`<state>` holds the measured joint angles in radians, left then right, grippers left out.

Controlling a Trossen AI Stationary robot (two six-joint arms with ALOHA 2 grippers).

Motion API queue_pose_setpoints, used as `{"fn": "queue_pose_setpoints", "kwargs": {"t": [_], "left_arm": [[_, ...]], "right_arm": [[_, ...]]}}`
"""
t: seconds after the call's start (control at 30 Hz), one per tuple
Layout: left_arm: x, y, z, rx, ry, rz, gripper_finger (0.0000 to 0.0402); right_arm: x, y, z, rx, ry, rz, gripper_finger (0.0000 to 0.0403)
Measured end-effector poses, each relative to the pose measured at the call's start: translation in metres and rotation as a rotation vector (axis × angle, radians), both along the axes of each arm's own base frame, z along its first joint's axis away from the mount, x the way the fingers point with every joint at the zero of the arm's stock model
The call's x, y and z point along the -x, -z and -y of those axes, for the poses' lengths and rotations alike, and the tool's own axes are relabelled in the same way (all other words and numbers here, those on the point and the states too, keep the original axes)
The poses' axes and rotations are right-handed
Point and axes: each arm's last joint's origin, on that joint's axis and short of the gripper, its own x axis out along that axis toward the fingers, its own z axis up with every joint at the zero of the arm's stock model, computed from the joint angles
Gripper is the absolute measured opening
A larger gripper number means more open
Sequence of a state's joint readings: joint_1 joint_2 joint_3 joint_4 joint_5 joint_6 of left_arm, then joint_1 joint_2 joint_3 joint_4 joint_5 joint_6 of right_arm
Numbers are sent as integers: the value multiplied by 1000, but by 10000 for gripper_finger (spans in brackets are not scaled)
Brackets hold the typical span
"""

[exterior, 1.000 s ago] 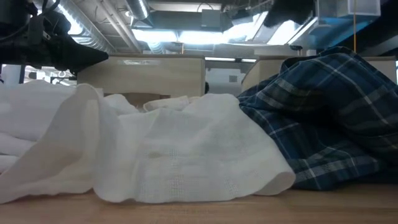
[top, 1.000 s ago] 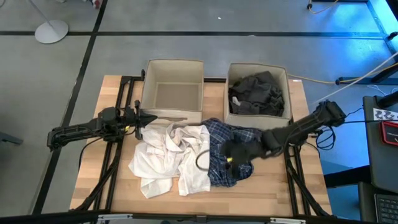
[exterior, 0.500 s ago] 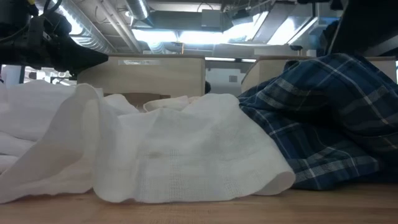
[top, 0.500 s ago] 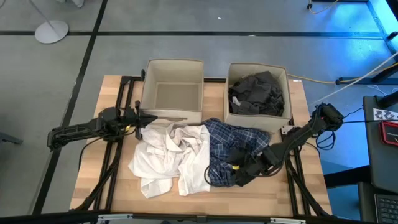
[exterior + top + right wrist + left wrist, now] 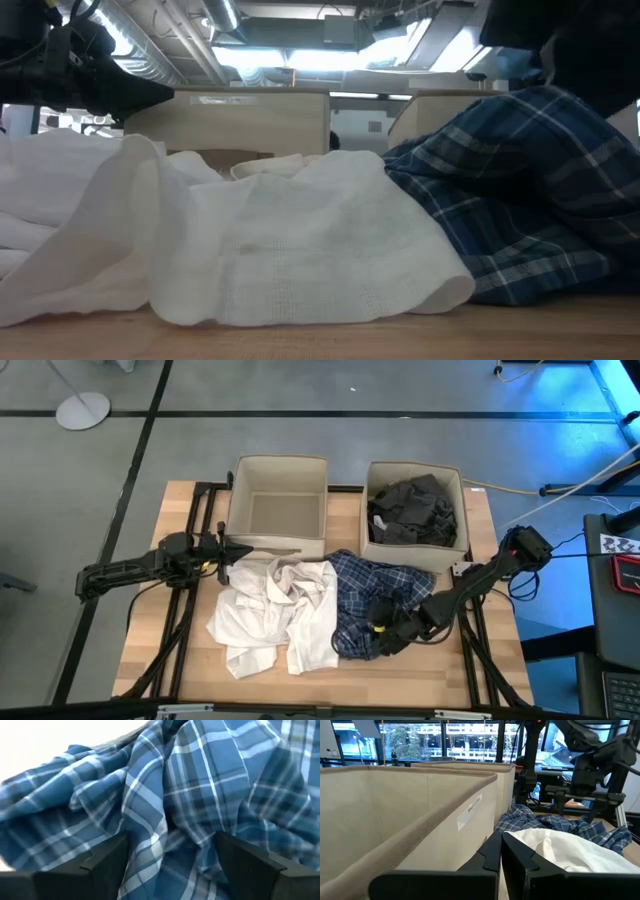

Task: Sort clothes
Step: Put the blue plaid polo shirt in the right laundry organizer

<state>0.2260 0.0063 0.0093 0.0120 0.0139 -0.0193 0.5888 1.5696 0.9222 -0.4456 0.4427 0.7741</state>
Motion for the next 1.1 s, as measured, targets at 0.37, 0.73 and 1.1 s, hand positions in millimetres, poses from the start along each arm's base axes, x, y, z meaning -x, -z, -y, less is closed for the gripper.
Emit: {"fn": "queue_pose_setpoints", "kwargs": {"t": [0.37,0.73,1.1], "left_arm": [[0,0,0,0,0,-1,4],[0,0,0,-8,-1,-4,4],[0,0,0,-24,0,-8,4]], "right_arm": [[-13,16,20,145,-56,108,293],[-29,51,27,74,-139,-24,293],[-32,76,29,111,-68,-86,293]]}}
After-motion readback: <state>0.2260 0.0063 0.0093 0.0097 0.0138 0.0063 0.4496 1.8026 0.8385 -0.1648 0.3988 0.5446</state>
